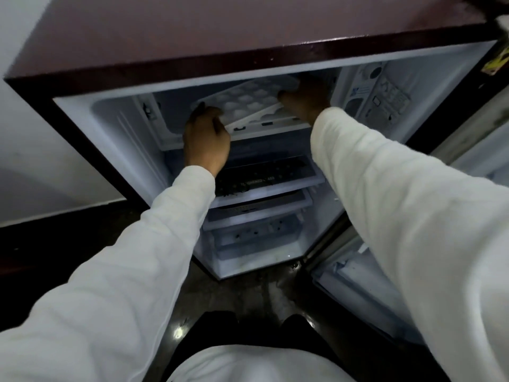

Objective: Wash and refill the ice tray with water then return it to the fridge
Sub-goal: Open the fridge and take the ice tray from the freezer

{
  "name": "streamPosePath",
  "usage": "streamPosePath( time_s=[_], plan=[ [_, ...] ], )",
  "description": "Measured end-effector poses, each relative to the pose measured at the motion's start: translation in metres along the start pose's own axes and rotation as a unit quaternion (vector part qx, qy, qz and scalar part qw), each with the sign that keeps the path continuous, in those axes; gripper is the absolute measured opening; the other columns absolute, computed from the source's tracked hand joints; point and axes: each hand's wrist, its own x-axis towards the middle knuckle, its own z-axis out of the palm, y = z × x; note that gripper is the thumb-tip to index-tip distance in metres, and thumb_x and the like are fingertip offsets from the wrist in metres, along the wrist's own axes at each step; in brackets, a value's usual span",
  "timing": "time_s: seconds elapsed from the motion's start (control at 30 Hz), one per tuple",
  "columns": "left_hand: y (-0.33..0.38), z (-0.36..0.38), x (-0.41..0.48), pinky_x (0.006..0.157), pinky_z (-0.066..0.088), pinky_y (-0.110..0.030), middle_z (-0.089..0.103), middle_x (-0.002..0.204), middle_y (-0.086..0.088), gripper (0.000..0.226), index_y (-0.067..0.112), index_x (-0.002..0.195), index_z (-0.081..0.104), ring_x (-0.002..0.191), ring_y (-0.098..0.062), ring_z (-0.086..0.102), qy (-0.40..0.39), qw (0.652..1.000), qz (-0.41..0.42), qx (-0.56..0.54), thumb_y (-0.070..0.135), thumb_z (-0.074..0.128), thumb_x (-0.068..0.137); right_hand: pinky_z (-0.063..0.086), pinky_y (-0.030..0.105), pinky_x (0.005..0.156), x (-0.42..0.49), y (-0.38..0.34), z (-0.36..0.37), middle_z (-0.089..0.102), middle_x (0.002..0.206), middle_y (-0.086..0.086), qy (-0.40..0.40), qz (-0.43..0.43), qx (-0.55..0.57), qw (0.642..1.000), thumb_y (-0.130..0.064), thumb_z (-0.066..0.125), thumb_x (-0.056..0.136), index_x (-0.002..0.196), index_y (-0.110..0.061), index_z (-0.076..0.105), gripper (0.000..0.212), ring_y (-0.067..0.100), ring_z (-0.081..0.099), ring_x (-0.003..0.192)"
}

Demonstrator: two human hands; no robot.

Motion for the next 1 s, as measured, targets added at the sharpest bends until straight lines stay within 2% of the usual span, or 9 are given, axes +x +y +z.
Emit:
streamPosePath(
  time_s=[0.17, 0.23, 0.33, 0.43, 0.53, 0.6, 0.7, 0.8, 1.0],
  plan=[
    [0.014, -0.026, -0.023, 0.105, 0.027, -0.011, 0.053, 0.146, -0.009, 0.047, 0.010, 0.130, 0.061, 0.138, -0.023, 0.047, 0.014, 0.998, -0.008, -0.063, -0.003, 0.039, 0.091, 0.052, 0.041, 0.098, -0.045, 0.005, -0.015, 0.059, 0.132, 0.009, 0.044, 0.062, 0.051, 0.996, -0.055, 0.069, 0.063, 0.132, -0.018, 0.053, 0.081, 0.033, 0.058, 0.118],
    [0.014, -0.037, -0.035, 0.105, 0.030, -0.014, 0.055, 0.143, -0.009, 0.053, 0.010, 0.134, 0.058, 0.134, -0.024, 0.050, 0.015, 0.995, -0.002, -0.095, -0.006, 0.040, 0.087, 0.051, 0.039, 0.100, -0.076, 0.009, -0.021, 0.056, 0.135, 0.011, 0.050, 0.086, 0.091, 0.991, -0.051, 0.076, 0.064, 0.133, -0.015, 0.053, 0.081, 0.032, 0.058, 0.119],
    [0.005, -0.050, -0.053, 0.112, 0.036, -0.021, 0.057, 0.143, -0.001, 0.065, 0.016, 0.141, 0.053, 0.133, -0.018, 0.052, -0.004, 0.986, -0.046, -0.161, -0.008, 0.040, 0.082, 0.049, 0.036, 0.104, -0.128, 0.022, -0.027, 0.049, 0.143, 0.005, 0.077, 0.127, 0.167, 0.975, -0.040, 0.084, 0.069, 0.141, -0.013, 0.049, 0.085, 0.024, 0.056, 0.121],
    [-0.006, -0.058, -0.073, 0.112, 0.045, -0.035, 0.060, 0.136, 0.000, 0.069, 0.015, 0.139, 0.052, 0.127, -0.013, 0.058, -0.052, 0.953, -0.086, -0.286, -0.014, 0.039, 0.078, 0.055, 0.027, 0.089, -0.179, 0.035, -0.029, 0.062, 0.128, 0.000, 0.104, 0.157, 0.217, 0.958, -0.036, 0.084, 0.070, 0.131, -0.019, 0.060, 0.068, 0.013, 0.064, 0.106],
    [-0.008, -0.062, -0.094, 0.105, 0.050, -0.031, 0.059, 0.138, -0.004, 0.068, 0.018, 0.137, 0.050, 0.122, -0.007, 0.061, -0.096, 0.919, -0.145, -0.354, -0.021, 0.041, 0.082, 0.054, 0.022, 0.081, -0.230, 0.043, -0.028, 0.070, 0.110, -0.008, 0.128, 0.200, 0.249, 0.939, -0.028, 0.084, 0.073, 0.119, -0.022, 0.066, 0.050, 0.007, 0.068, 0.097],
    [-0.010, -0.064, -0.108, 0.102, 0.052, -0.027, 0.059, 0.138, -0.003, 0.060, 0.019, 0.138, 0.050, 0.117, -0.003, 0.062, -0.119, 0.908, -0.176, -0.361, -0.016, 0.047, 0.089, 0.054, 0.027, 0.083, -0.263, 0.050, -0.023, 0.071, 0.101, -0.010, 0.146, 0.227, 0.255, 0.929, -0.029, 0.082, 0.074, 0.112, -0.024, 0.066, 0.041, 0.009, 0.068, 0.093],
    [-0.017, -0.057, -0.126, 0.103, 0.052, -0.034, 0.065, 0.129, 0.001, 0.042, 0.022, 0.131, 0.057, 0.115, -0.006, 0.065, -0.168, 0.900, -0.201, -0.348, -0.002, 0.057, 0.096, 0.051, 0.025, 0.084, -0.312, 0.068, -0.014, 0.069, 0.101, -0.010, 0.183, 0.283, 0.256, 0.906, -0.030, 0.073, 0.086, 0.109, -0.023, 0.066, 0.025, 0.010, 0.065, 0.094],
    [-0.020, -0.044, -0.144, 0.103, 0.053, -0.044, 0.071, 0.121, 0.001, 0.029, 0.021, 0.119, 0.066, 0.113, -0.013, 0.069, -0.227, 0.888, -0.216, -0.336, 0.004, 0.064, 0.095, 0.051, 0.026, 0.085, -0.358, 0.086, -0.010, 0.071, 0.107, -0.005, 0.222, 0.338, 0.278, 0.871, -0.031, 0.065, 0.093, 0.113, -0.021, 0.066, 0.023, 0.014, 0.067, 0.101],
    [0.008, -0.021, -0.192, 0.099, 0.055, -0.044, 0.073, 0.117, 0.000, 0.025, 0.016, 0.117, 0.070, 0.110, -0.016, 0.070, -0.339, 0.860, -0.218, -0.314, 0.006, 0.067, 0.094, 0.054, 0.041, 0.098, -0.444, 0.124, -0.026, 0.076, 0.097, -0.009, 0.298, 0.397, 0.273, 0.824, -0.034, 0.065, 0.092, 0.106, -0.026, 0.072, 0.018, 0.011, 0.071, 0.097]
  ],
)
